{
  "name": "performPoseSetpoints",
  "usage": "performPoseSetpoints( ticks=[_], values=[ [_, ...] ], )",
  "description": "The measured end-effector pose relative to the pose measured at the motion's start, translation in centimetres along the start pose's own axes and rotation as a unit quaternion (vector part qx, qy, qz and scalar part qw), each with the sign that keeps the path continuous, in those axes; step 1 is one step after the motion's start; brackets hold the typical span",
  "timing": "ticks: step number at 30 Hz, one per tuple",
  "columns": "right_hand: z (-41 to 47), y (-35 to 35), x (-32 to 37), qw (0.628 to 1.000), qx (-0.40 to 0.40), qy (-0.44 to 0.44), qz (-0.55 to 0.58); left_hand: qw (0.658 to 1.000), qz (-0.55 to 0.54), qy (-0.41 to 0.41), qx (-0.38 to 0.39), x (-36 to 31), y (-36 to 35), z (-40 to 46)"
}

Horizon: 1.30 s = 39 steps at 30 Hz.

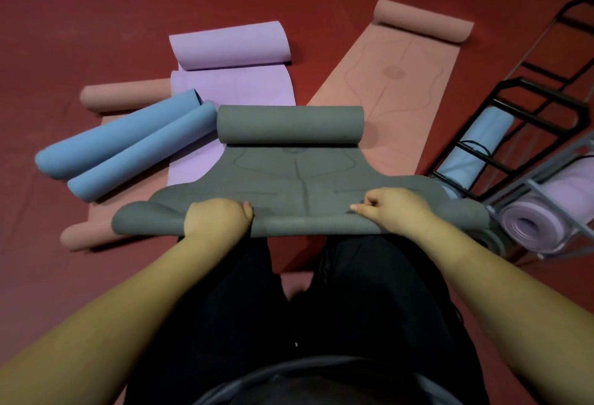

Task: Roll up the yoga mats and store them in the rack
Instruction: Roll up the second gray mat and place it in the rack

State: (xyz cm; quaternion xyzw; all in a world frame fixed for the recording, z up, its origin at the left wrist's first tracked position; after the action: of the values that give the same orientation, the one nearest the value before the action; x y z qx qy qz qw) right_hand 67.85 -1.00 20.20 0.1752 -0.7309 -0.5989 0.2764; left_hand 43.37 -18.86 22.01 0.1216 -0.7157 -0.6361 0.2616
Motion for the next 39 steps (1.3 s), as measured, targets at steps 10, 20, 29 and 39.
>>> performPoseSetpoints(
  ticks=[10, 20, 29, 39],
  values=[
    [1.5, 1.3, -0.3, 0.993, -0.060, 0.002, 0.104, 0.988, -0.145, 0.050, -0.026, 1.7, 0.1, 1.2],
    [-2.8, 4.2, 1.5, 0.952, -0.269, 0.144, 0.020, 0.990, -0.133, 0.052, 0.014, 2.0, -1.2, 2.8],
    [-4.6, 2.4, -0.8, 0.967, -0.246, 0.062, 0.003, 0.992, -0.125, 0.001, -0.029, 1.6, 0.3, 3.3],
    [-0.6, 1.7, -1.8, 0.996, -0.071, 0.001, 0.054, 0.961, -0.163, -0.070, -0.212, 2.1, 2.6, -0.7]
  ],
)
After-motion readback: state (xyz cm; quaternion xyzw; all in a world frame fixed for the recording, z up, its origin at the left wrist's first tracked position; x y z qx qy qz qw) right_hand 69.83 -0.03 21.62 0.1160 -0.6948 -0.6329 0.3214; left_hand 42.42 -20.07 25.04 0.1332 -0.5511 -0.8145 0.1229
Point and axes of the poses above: each hand's wrist, its own z-axis towards the middle knuckle, its own y-axis out of the back of the hand, x = y × z, the point moved 10 cm from there along z, towards the middle knuckle, and after that the axes turned 10 degrees about -x, right-handed, at the moved point
